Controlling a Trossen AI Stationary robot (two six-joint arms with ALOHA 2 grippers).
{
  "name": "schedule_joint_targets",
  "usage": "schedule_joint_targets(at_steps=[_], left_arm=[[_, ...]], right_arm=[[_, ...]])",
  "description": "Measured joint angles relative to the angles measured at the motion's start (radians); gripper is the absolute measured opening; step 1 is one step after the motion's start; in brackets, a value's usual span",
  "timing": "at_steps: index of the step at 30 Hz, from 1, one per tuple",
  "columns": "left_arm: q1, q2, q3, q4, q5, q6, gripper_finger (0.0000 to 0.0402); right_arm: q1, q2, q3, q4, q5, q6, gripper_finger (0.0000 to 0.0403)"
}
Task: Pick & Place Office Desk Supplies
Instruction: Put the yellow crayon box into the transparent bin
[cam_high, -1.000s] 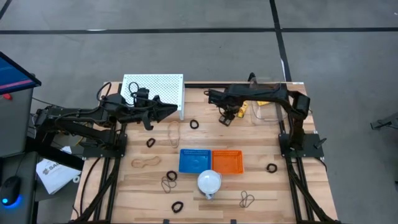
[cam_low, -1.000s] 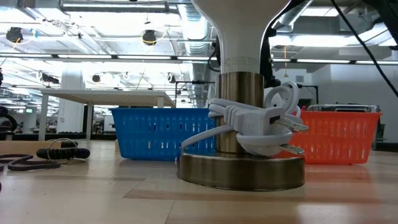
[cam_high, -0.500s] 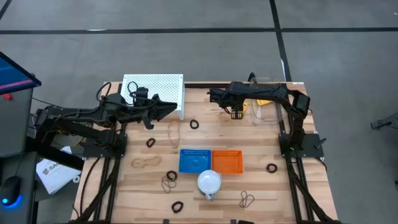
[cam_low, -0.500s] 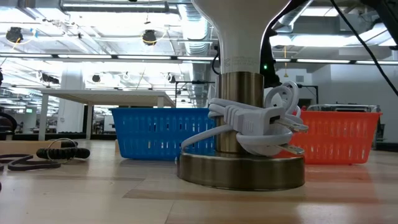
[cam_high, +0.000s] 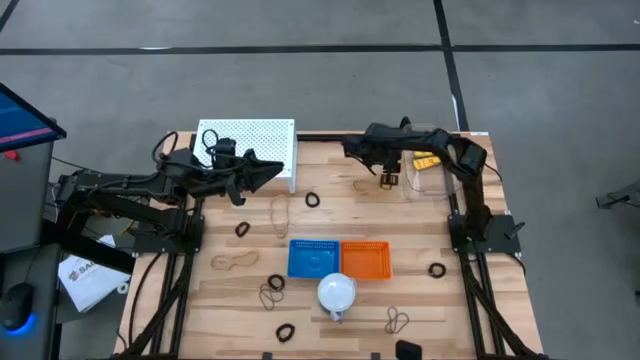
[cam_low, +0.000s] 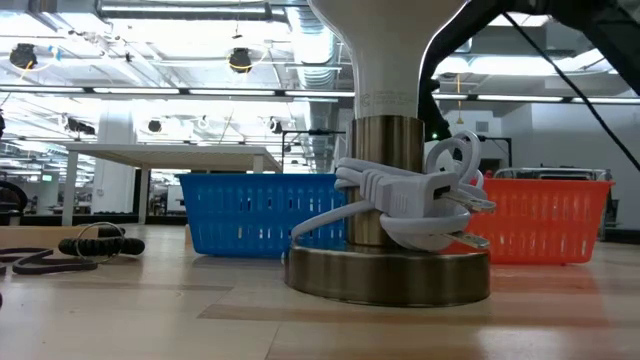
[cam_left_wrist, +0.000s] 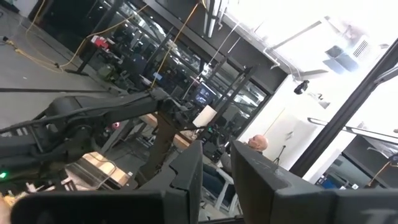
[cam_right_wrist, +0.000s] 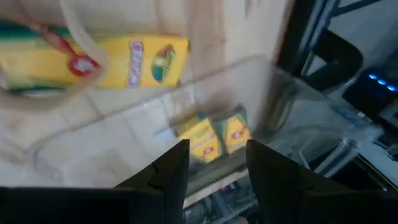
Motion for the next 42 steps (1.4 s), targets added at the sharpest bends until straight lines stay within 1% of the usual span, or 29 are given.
schedule_joint_targets(at_steps=[8,12,16,23,26,29,33,37,42], left_arm=[[0.0,0.0,0.0,0.011,0.0,-0.003,0.0076],[0.0,0.0,0.0,0.011,0.001,-0.003,0.0076],[0.0,0.0,0.0,0.011,0.001,-0.005,0.0076],[0.0,0.0,0.0,0.018,0.002,-0.03,0.0076],[0.0,0.0,0.0,0.019,0.002,-0.031,0.0076],[0.0,0.0,0.0,0.019,0.005,-0.031,0.0076],[0.0,0.0,0.0,0.02,0.005,-0.031,0.0076],[0.0,0.0,0.0,0.02,0.004,-0.031,0.0076],[0.0,0.0,0.0,0.02,0.004,-0.031,0.0076]], right_arm=[[0.017,0.006,-0.006,0.043,-0.071,-0.046,0.0155],[0.02,0.015,-0.004,0.054,-0.134,-0.057,0.0155],[0.026,0.063,-0.007,0.025,-0.134,-0.064,0.0155],[0.026,0.119,-0.007,0.033,-0.139,-0.061,0.0155],[0.026,0.119,-0.015,0.078,-0.195,-0.074,0.0155],[0.028,0.115,-0.016,0.091,-0.219,-0.076,0.0155],[0.052,0.114,-0.016,0.109,-0.249,-0.078,0.0155],[0.093,0.113,-0.012,0.12,-0.255,-0.079,0.0155],[0.152,0.115,0.028,0.138,-0.277,-0.066,0.0155]])
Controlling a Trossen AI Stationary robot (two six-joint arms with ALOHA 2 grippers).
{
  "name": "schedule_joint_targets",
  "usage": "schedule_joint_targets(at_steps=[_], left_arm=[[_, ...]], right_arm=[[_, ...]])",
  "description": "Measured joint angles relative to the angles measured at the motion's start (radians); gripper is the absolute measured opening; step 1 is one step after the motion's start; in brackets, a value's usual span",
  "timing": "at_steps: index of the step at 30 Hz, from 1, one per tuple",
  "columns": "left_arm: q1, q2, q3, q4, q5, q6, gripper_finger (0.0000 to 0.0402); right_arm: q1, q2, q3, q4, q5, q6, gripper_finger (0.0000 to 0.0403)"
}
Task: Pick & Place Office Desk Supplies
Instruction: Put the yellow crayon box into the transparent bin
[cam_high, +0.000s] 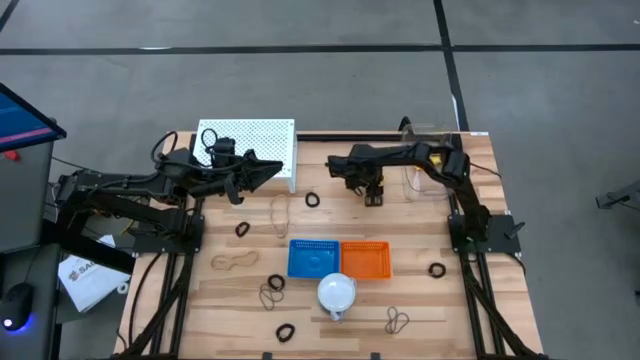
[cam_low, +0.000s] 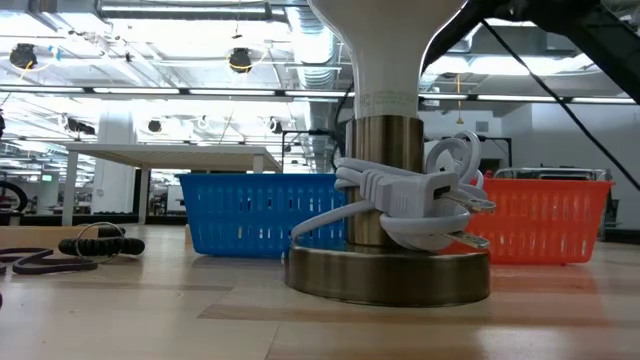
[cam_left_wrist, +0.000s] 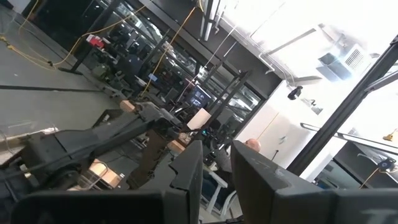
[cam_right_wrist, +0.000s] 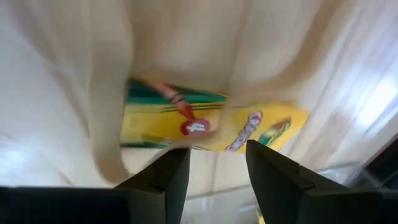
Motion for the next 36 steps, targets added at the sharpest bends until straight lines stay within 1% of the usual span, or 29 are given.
schedule_joint_targets(at_steps=[5,8,12,16,17,20,21,23,27,30,33,36], left_arm=[[0.0,0.0,0.0,0.0,-0.004,0.0,0.0076],[0.0,0.0,0.0,0.0,-0.004,0.0,0.0076],[0.0,0.0,0.0,0.001,-0.004,0.0,0.0076],[0.0,0.0,0.0,0.0,-0.004,0.0,0.0076],[0.0,0.0,0.0,0.001,-0.003,0.0,0.0076],[0.0,0.0,0.0,0.001,-0.003,0.0,0.0076],[0.0,0.0,0.0,0.001,-0.003,0.0,0.0076],[0.0,0.0,0.0,0.0,-0.003,0.0,0.0076],[0.0,0.0,0.0,0.0,-0.003,0.0,0.0076],[0.0,0.0,0.0,0.0,-0.002,0.0,0.0076],[-0.006,0.0,0.0,0.0,0.001,0.0,0.0076],[-0.014,0.0,0.0,0.0,0.001,0.002,0.0076]], right_arm=[[0.067,0.002,0.065,-0.005,-0.061,0.053,0.0155],[0.099,0.002,0.124,-0.055,-0.055,0.09,0.0155],[0.108,-0.011,0.222,-0.112,-0.046,0.211,0.0155],[0.072,-0.059,0.272,-0.089,-0.061,0.395,0.0155],[0.054,-0.066,0.276,-0.082,-0.083,0.45,0.0155],[-0.006,-0.078,0.276,-0.057,-0.199,0.599,0.0155],[-0.022,-0.078,0.276,-0.051,-0.222,0.638,0.0155],[-0.049,-0.078,0.276,-0.042,-0.225,0.697,0.0159],[-0.069,-0.078,0.276,0.015,-0.223,0.766,0.0185],[-0.066,-0.078,0.276,0.056,-0.225,0.798,0.0218],[-0.06,-0.079,0.274,0.062,-0.222,0.819,0.0252],[-0.057,-0.081,0.242,0.079,-0.21,0.856,0.0275]])
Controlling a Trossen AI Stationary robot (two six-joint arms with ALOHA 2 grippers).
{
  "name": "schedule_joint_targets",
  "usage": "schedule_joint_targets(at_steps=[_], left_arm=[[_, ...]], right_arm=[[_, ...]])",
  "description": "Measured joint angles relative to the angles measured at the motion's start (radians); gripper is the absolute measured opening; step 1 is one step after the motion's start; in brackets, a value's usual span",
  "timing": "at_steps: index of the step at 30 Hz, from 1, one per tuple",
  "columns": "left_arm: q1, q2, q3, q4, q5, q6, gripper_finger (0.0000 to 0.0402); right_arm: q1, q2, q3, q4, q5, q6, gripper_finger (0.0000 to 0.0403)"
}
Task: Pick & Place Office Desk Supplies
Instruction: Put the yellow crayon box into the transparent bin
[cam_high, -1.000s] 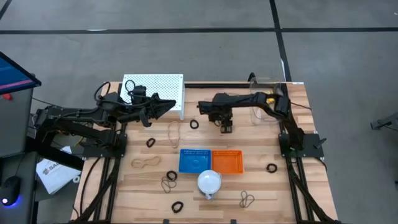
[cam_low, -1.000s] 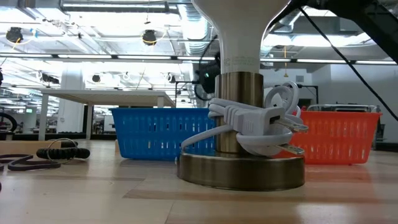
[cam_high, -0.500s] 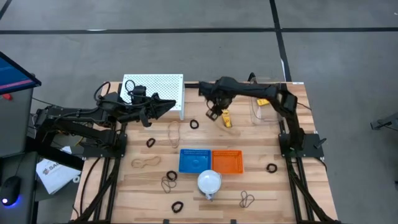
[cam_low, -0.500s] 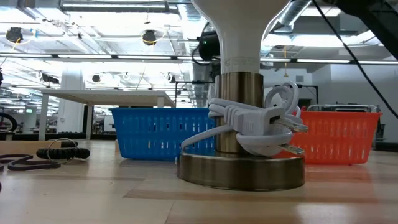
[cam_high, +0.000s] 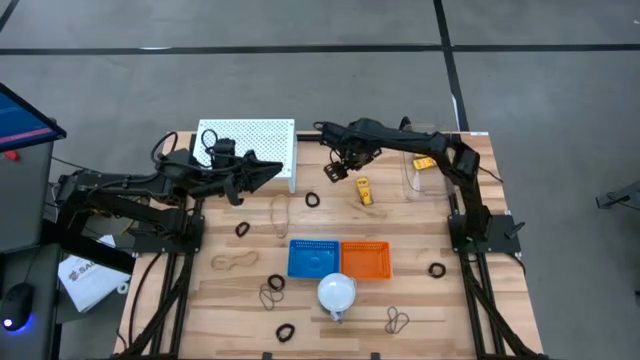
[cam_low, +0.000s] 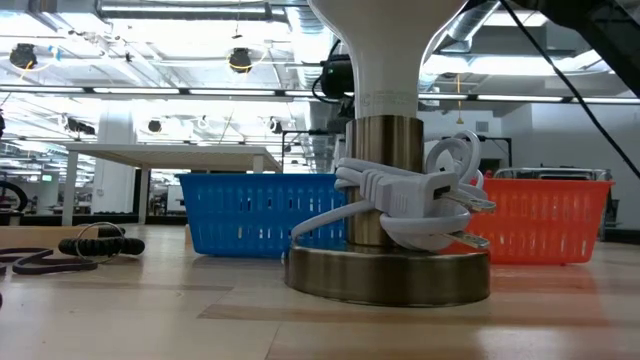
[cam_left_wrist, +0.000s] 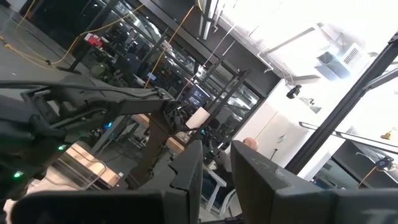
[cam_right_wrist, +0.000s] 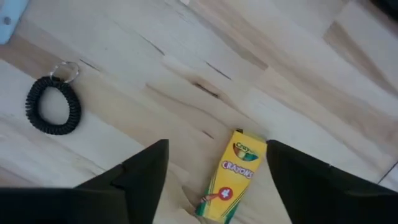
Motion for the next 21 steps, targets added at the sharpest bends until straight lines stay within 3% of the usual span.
schedule_joint_targets(at_steps=[8,14,21], left_arm=[[-0.011,0.0,0.0,-0.003,0.014,0.002,0.0076],[-0.011,0.0,0.0,-0.003,0.019,0.002,0.0076],[-0.011,0.0,0.0,-0.003,0.02,0.0,0.0076]], right_arm=[[0.014,0.002,-0.179,0.056,-0.021,0.12,0.0292],[0.03,0.001,-0.192,0.13,-0.025,0.174,0.0292],[0.017,0.001,-0.194,0.099,0.04,0.202,0.0292]])
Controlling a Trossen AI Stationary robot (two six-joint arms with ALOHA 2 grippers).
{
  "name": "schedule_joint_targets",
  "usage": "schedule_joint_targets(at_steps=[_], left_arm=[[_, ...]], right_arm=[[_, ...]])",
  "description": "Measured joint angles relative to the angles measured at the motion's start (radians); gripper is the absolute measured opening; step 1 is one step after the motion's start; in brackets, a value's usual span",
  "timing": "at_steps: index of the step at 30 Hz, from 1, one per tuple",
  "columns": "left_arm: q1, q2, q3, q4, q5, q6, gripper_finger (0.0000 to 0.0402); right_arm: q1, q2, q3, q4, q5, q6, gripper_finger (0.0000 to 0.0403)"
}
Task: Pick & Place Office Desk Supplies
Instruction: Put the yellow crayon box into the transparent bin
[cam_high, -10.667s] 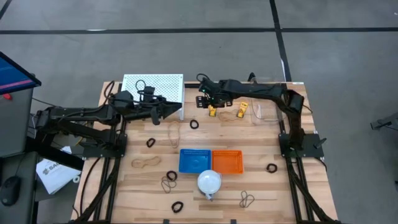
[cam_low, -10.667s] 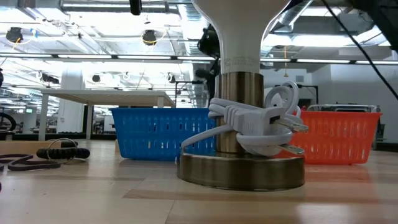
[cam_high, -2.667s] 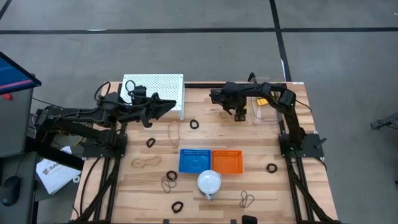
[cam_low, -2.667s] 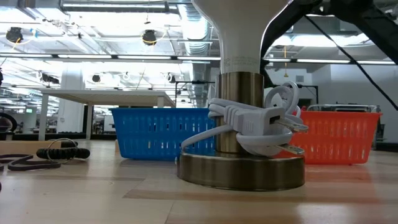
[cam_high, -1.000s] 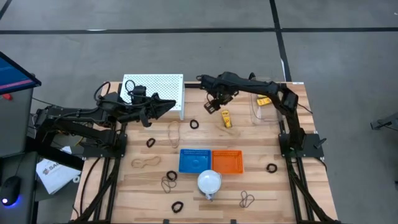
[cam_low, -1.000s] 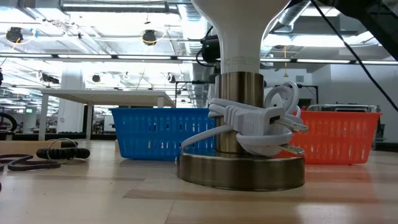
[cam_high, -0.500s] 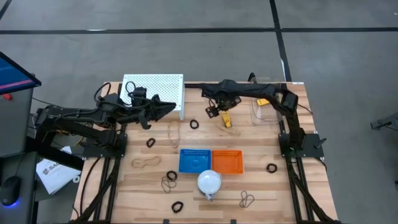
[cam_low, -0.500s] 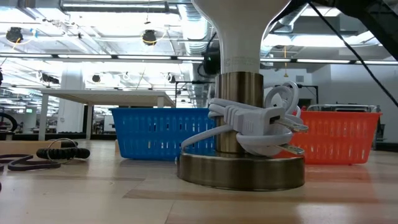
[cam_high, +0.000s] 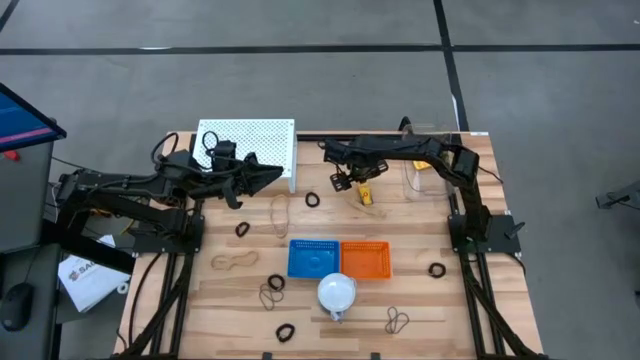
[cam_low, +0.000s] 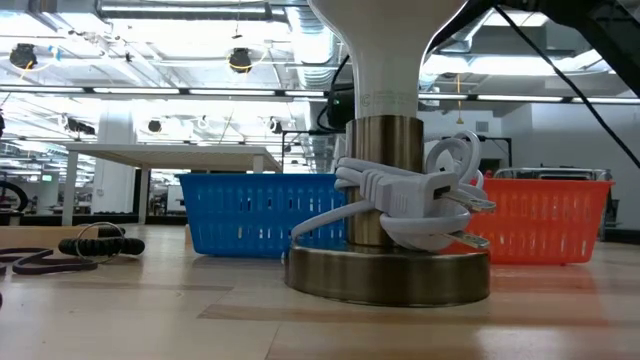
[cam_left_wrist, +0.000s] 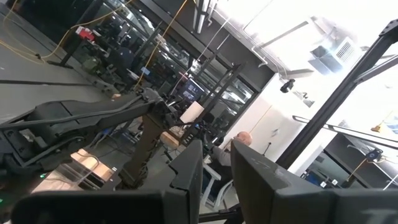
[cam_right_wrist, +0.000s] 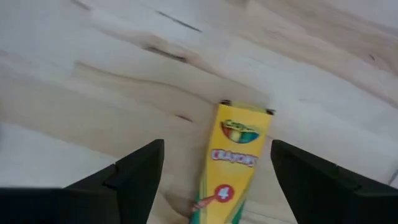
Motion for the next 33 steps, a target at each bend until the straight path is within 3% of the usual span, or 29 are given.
schedule_joint_targets(at_steps=[5,9,18,25,33], left_arm=[[0.0,0.0,0.0,0.0,0.0,-0.001,0.0076],[0.0,0.0,0.0,0.0,0.0,-0.006,0.0076],[0.001,0.0,0.0,0.0,0.0,-0.021,0.0076],[0.0,0.0,0.0,0.0,0.0,-0.031,0.0076],[0.0,0.0,0.0,0.0,0.0,-0.035,0.0076]], right_arm=[[-0.01,0.0,-0.073,0.019,-0.005,0.041,0.0292],[-0.013,-0.001,-0.137,0.076,-0.079,0.06,0.0292],[-0.005,-0.003,-0.147,0.105,-0.092,0.055,0.0284],[-0.022,-0.006,-0.181,0.137,-0.117,0.052,0.0247],[-0.014,-0.004,-0.189,0.148,-0.111,0.06,0.0174]])
